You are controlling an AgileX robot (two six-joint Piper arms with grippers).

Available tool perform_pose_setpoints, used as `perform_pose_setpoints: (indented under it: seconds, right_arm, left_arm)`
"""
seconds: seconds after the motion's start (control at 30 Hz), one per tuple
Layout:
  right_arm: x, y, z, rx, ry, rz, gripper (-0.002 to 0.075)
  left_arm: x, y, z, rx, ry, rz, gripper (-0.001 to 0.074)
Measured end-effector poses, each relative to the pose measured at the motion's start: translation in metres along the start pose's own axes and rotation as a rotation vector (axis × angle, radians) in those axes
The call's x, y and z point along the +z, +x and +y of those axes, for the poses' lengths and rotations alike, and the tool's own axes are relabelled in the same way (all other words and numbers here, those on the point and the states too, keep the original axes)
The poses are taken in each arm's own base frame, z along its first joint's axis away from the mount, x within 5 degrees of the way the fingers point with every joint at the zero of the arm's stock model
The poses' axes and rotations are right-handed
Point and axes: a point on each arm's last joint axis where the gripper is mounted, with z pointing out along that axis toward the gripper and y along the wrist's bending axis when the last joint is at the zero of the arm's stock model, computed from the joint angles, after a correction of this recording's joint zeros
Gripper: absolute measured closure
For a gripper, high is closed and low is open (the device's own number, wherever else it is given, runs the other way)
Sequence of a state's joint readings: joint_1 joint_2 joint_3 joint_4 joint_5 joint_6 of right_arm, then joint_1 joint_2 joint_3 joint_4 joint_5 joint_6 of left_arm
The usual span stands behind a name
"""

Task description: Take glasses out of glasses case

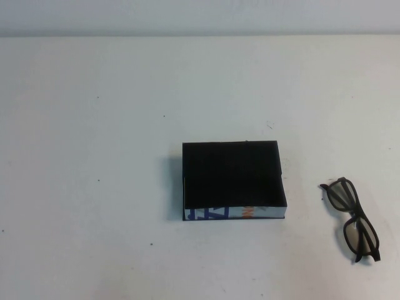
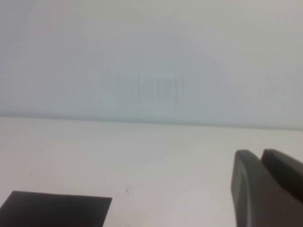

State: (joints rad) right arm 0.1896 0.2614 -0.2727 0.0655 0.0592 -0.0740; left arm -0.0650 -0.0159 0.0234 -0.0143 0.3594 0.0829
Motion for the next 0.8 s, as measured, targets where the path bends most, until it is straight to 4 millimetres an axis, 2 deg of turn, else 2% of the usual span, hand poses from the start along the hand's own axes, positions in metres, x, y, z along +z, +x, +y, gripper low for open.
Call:
perform_pose_setpoints:
  seconds: [0.2,0.33,0.5,0.8]
  right_arm:
    - [-0.011,0.063,-0.006,0.055,0.026,0.092,0.0739]
    - [-0.021,0.089,-0.01,0.093,0.084,0.14,0.0741]
    - [-0.024,0.098,-0.013,0.106,0.149,0.177,0.0741]
    - [-0.025,0.105,-0.013,0.113,0.154,0.262,0.0742]
  left_arm:
    - [0.0,0.0,0.0,0.0,0.0,0.0,0.0739]
    - [0.0,0.0,0.0,0.0,0.0,0.0,0.0739]
    - [0.0,0.0,0.0,0.0,0.0,0.0,0.0739]
    - [0.0,0.0,0.0,0.0,0.0,0.0,0.0739]
